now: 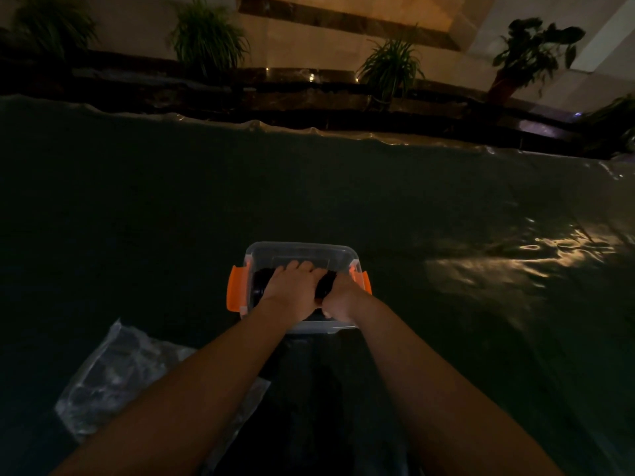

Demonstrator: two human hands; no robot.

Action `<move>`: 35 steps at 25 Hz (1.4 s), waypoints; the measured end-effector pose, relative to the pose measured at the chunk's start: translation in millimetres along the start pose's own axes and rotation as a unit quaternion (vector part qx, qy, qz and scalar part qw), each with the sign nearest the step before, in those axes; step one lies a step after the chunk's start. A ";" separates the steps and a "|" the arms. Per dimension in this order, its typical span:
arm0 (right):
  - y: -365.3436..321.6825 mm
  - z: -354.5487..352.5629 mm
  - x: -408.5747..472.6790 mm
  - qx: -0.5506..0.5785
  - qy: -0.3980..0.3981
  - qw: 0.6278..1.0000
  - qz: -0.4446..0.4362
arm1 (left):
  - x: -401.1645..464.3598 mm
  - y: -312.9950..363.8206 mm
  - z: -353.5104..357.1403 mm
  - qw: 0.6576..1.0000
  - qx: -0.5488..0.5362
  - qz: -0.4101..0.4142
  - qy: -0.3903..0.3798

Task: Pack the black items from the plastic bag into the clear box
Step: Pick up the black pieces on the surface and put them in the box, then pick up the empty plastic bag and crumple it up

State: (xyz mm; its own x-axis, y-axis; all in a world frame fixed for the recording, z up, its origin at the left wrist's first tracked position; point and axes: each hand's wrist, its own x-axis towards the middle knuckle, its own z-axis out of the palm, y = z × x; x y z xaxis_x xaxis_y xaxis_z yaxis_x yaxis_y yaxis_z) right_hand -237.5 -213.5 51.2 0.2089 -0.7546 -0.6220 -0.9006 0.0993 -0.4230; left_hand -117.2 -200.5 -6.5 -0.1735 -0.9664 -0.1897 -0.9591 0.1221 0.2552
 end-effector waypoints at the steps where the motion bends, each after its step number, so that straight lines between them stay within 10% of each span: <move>1: 0.6 0.5 -1.6 0.000 0.006 1.000 -0.004 | -0.7 0.4 -0.7 1.000 -0.004 0.001 -0.003; 15: 78.9 -24.6 -105.9 0.131 0.076 0.969 -0.194 | -173.6 -16.5 -54.9 0.970 -0.080 -0.163 0.161; 23: 88.6 13.1 -146.1 0.007 0.112 0.946 -0.303 | -326.6 -10.4 -53.1 0.918 -0.061 -0.341 0.194; 28: 60.3 61.6 -154.1 -0.072 0.061 0.922 -0.375 | -345.8 -24.0 -38.1 0.949 0.055 -0.243 0.191; 35: -13.0 156.6 -128.7 -0.069 -0.050 0.953 -0.289 | -277.6 -128.4 -32.6 0.988 0.145 -0.052 -0.016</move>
State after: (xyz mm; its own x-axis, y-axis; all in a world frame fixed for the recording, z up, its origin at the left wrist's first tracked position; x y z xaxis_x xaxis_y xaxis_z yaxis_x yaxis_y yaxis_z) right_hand -193.0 -16.2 33.6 0.7147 -0.5916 -0.3730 -0.6640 -0.4064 -0.6277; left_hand 61.4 44.7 44.3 -0.0737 -0.9699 -0.2320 -0.9949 0.0874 -0.0495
